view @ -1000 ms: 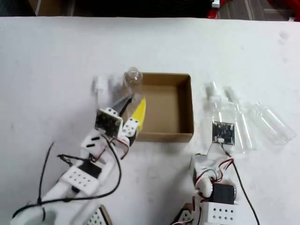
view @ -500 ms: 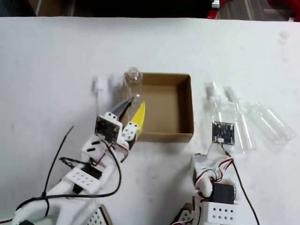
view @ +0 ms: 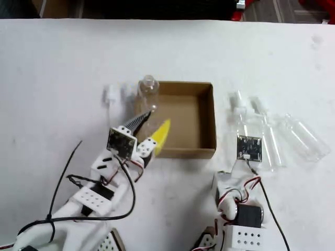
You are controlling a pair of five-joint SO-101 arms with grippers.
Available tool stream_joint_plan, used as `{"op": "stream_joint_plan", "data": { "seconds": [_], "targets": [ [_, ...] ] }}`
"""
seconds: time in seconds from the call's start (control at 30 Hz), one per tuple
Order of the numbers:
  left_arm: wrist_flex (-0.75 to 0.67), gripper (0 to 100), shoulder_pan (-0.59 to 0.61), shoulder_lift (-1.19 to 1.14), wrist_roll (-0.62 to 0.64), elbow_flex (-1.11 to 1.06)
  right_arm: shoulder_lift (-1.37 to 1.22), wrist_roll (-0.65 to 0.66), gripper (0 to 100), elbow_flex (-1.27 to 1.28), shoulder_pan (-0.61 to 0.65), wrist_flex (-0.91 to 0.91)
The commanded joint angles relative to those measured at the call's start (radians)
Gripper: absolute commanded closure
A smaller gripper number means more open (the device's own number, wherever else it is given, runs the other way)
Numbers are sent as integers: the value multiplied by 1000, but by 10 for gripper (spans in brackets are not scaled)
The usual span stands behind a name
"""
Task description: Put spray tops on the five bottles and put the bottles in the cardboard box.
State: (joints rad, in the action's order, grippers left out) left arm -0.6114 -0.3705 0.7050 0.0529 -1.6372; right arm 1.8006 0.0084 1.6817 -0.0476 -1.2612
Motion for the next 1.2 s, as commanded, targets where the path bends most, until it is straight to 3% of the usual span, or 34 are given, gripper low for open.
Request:
{"op": "stream_joint_plan", "data": {
  "seconds": [0.0, 0.17, 0.33, 0.93, 1.17],
  "targets": [
    [5, 697, 2, -1, 17, 6, 2, 11, 981, 8, -1, -7],
    [5, 732, 2, 22, 17, 5, 2, 11, 981, 8, -1, -7],
    [28, 732, 2, 197, 18, -37, 2, 11, 981, 8, -1, -7],
    [985, 735, 189, 1139, 68, 66, 2, 11, 981, 8, 5, -7],
    [1227, 736, 351, 1115, 74, 155, 2, 11, 981, 8, 5, -7]
  ]
}}
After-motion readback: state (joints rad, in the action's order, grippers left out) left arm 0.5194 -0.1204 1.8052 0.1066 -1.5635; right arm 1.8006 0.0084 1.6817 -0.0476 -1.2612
